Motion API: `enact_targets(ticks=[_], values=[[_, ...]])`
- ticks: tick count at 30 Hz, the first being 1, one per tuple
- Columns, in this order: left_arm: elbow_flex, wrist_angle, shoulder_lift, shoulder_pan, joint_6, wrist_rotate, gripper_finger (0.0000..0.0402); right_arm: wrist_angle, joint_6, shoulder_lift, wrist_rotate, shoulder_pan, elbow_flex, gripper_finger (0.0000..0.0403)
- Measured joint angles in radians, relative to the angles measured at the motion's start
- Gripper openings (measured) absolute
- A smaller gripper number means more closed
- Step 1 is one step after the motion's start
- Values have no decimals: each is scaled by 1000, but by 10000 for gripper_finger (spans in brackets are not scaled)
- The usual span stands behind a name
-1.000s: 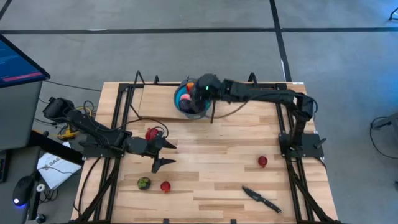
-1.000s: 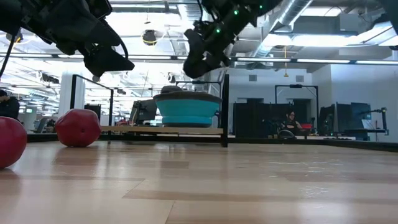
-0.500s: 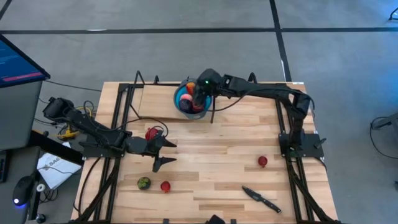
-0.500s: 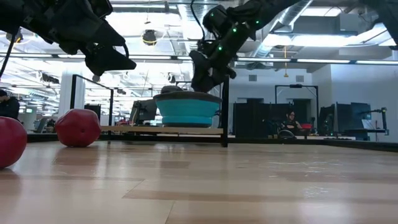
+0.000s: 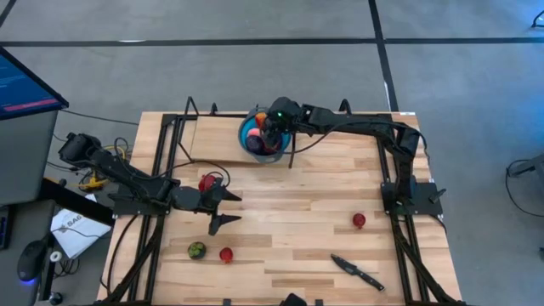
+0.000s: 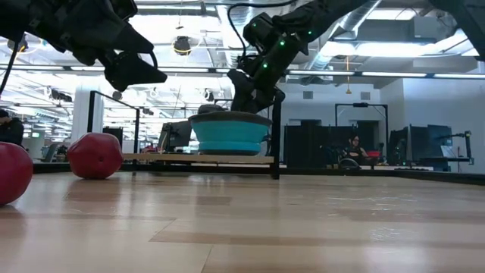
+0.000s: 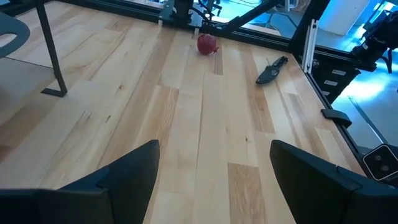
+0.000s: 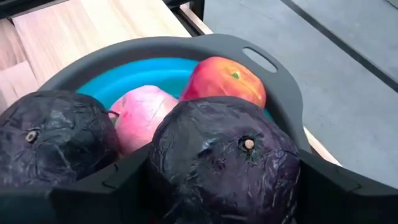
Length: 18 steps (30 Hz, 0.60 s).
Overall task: Pick & Place Fruit
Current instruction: Put the right dark purple mangosteen into the blue strainer bowl on the shelf
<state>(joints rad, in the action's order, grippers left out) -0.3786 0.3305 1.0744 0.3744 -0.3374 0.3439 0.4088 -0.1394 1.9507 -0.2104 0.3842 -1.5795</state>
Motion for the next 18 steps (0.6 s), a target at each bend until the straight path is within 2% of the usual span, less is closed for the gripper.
enact_targets(ticks=[11, 18], values=[[0, 5, 0, 0, 0, 0, 298, 4, 0, 0, 0, -1, -3, 360], [0, 5, -22, 0, -5, 0, 298, 138, 12, 0, -2, -11, -140, 367]])
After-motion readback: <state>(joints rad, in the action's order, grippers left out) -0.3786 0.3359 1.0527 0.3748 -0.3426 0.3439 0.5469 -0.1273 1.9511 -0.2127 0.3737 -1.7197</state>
